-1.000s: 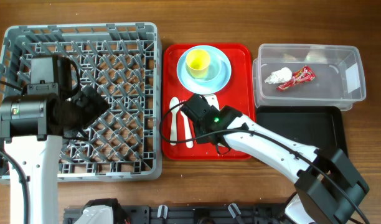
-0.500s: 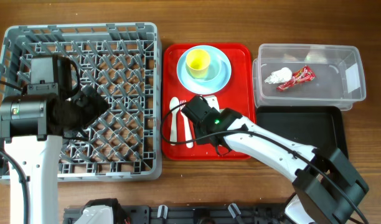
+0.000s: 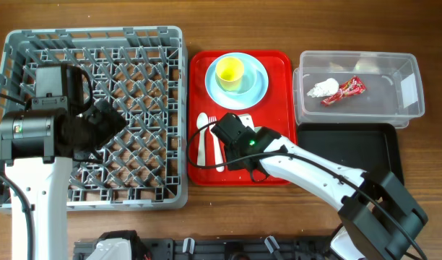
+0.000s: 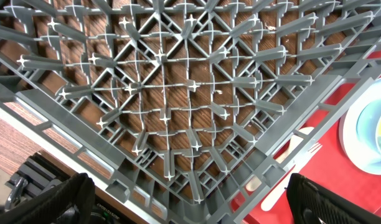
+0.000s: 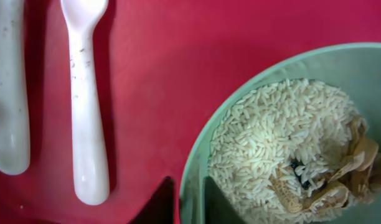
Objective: Sort waste into correct bins and load items into the dishwasher rack
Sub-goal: 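Grasp the rim of the green rice bowl with the right gripper, then tip the green bowl over the black tray to dump the rice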
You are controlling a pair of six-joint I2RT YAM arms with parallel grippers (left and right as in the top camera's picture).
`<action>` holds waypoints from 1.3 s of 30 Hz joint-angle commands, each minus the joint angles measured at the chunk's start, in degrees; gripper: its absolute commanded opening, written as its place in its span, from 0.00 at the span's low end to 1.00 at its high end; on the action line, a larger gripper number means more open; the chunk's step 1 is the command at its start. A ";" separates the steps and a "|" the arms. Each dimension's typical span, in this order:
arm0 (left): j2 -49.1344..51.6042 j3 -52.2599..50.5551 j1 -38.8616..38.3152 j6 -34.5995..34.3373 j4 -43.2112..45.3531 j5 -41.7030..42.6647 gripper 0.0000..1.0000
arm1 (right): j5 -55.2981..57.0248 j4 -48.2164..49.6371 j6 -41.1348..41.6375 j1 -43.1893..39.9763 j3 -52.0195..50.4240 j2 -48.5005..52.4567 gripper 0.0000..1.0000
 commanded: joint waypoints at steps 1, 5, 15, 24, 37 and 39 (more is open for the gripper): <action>-0.22 -0.15 0.37 0.04 -0.02 -0.76 1.00 | -0.96 -0.31 -1.46 0.11 -0.42 0.74 0.05; -0.22 -0.15 0.37 0.04 -0.04 -0.76 1.00 | -0.96 -2.12 -4.74 0.07 2.03 0.15 0.04; -0.22 -0.15 0.37 0.04 -0.02 -0.76 1.00 | 2.75 -17.18 -5.86 -0.90 13.66 -11.30 0.04; -0.22 -0.15 0.37 0.04 -0.04 -0.76 1.00 | -2.56 -25.57 -9.79 -19.54 13.64 -25.07 0.04; -0.22 -0.15 0.37 0.04 -0.02 -0.76 1.00 | -60.85 -21.64 -39.43 -79.71 -2.99 -29.33 0.04; -0.22 -0.15 0.37 0.04 -0.02 -0.76 1.00 | -63.30 -18.86 -41.27 -84.21 -8.22 -28.70 0.04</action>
